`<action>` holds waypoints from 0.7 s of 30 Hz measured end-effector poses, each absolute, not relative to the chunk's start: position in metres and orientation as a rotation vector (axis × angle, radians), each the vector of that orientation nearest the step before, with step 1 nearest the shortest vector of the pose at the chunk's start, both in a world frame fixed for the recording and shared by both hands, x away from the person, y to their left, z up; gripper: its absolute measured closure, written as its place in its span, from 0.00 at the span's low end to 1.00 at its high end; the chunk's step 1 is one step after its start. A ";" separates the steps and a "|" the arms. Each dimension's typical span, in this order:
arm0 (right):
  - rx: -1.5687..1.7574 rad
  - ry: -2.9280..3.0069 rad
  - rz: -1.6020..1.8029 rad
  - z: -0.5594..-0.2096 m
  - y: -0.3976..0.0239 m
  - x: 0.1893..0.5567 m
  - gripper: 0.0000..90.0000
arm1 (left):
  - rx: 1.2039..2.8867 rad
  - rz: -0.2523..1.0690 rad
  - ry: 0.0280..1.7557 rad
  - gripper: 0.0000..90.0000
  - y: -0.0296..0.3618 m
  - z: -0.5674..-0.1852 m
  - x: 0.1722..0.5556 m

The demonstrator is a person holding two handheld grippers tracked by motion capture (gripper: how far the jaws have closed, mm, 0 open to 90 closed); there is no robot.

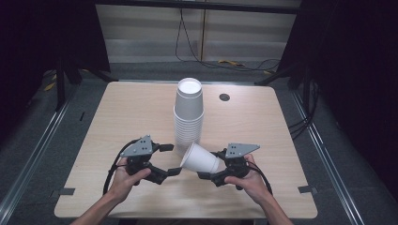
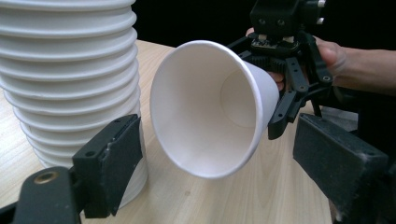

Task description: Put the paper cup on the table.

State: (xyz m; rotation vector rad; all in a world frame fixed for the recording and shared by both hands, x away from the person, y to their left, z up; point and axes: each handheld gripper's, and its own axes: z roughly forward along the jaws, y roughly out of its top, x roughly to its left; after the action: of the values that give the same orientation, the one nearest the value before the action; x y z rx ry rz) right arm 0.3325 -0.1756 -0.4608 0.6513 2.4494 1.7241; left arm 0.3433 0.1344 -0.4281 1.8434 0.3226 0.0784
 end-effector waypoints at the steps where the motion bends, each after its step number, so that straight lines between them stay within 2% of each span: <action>1: 0.647 2.445 1.732 -0.461 -0.175 0.332 0.24 | 1.836 0.076 0.326 0.17 0.134 -0.428 0.343; 16: 0.572 2.458 1.865 -0.465 -0.161 0.332 0.24 | 1.829 0.035 0.337 0.17 0.132 -0.431 0.343; 21: 0.535 2.469 1.872 -0.465 -0.158 0.330 0.24 | 1.833 0.020 0.335 0.13 0.131 -0.433 0.344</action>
State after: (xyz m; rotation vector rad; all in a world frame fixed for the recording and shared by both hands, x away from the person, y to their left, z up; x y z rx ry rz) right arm 0.3299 -0.1580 -0.4648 0.5350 2.4692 1.8721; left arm 0.3435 0.1312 -0.4326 1.8334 0.3349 0.0203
